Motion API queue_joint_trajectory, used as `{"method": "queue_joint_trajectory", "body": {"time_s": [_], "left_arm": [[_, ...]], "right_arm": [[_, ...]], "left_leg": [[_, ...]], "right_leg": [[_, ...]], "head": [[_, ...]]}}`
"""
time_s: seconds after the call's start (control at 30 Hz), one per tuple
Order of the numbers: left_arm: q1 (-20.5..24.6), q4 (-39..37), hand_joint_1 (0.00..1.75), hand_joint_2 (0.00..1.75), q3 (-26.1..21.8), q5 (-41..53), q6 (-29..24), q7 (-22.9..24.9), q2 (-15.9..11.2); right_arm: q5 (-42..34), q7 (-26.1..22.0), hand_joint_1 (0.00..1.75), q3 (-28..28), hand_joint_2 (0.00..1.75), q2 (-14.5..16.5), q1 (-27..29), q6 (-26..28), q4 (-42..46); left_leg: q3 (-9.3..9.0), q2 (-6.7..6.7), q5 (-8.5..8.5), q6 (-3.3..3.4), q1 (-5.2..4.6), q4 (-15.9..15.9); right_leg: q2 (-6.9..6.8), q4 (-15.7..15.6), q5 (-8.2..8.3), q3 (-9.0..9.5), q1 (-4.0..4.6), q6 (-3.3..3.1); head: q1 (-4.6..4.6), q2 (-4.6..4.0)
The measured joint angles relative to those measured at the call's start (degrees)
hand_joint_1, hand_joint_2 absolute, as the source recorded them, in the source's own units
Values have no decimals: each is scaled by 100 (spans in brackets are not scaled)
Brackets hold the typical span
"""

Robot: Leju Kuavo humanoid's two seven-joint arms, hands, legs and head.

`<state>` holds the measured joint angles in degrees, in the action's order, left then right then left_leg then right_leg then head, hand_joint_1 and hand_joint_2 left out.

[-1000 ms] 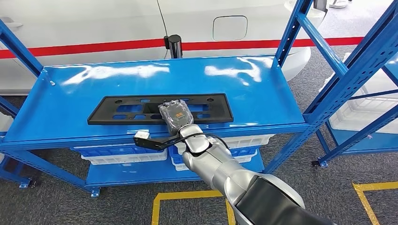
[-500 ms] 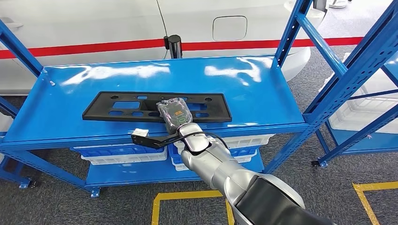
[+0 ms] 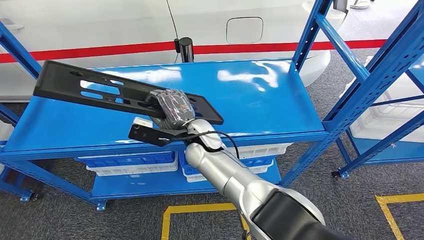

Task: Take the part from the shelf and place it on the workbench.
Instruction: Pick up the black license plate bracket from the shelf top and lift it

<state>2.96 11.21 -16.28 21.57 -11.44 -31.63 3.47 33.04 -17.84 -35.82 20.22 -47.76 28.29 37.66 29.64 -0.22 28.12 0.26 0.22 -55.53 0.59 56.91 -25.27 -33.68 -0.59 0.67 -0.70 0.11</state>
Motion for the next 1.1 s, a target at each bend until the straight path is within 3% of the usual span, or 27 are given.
{"method": "queue_joint_trajectory", "body": {"time_s": [0.13, 0.37, 0.7, 0.97, 1.1], "left_arm": [[-25, 0, 0, 0, -58, 22, 9, -5, 7], [-26, 0, 0, 0, -62, 172, 14, 9, -20], [-25, 0, 0, 0, -143, 134, 19, -101, -52], [-23, 0, 0, 0, -333, 92, 79, -152, -69], [-21, 0, 0, 175, -414, 54, 61, -196, -82]], "right_arm": [[-520, -285, 175, 446, 175, -69, 407, -639, 1016], [-1076, -370, 175, 869, 175, -330, 1138, -1205, 2608], [-1633, -630, 175, 1033, 175, -615, 1667, -1252, 3779], [-2447, -822, 175, 1113, 175, -1078, 2315, -1323, 4908], [-2494, -873, 174, 1114, 175, -1240, 2590, -1311, 5213]], "left_leg": [[3, -3, 1, 0, 0, 0], [11, -4, 2, 1, -1, 0], [14, -4, 4, 1, -1, 0], [15, -4, 11, 5, -4, 0], [15, -4, 11, 6, -4, 0]], "right_leg": [[-2, 0, 0, -2, 0, 0], [-2, -1, 0, -8, -1, 0], [-3, -1, 0, -13, -1, 1], [-2, -2, -1, -12, -6, 1], [-2, -3, -1, -13, -6, 1]], "head": [[0, 0], [0, 0], [0, 0], [0, 0], [0, 0]]}}
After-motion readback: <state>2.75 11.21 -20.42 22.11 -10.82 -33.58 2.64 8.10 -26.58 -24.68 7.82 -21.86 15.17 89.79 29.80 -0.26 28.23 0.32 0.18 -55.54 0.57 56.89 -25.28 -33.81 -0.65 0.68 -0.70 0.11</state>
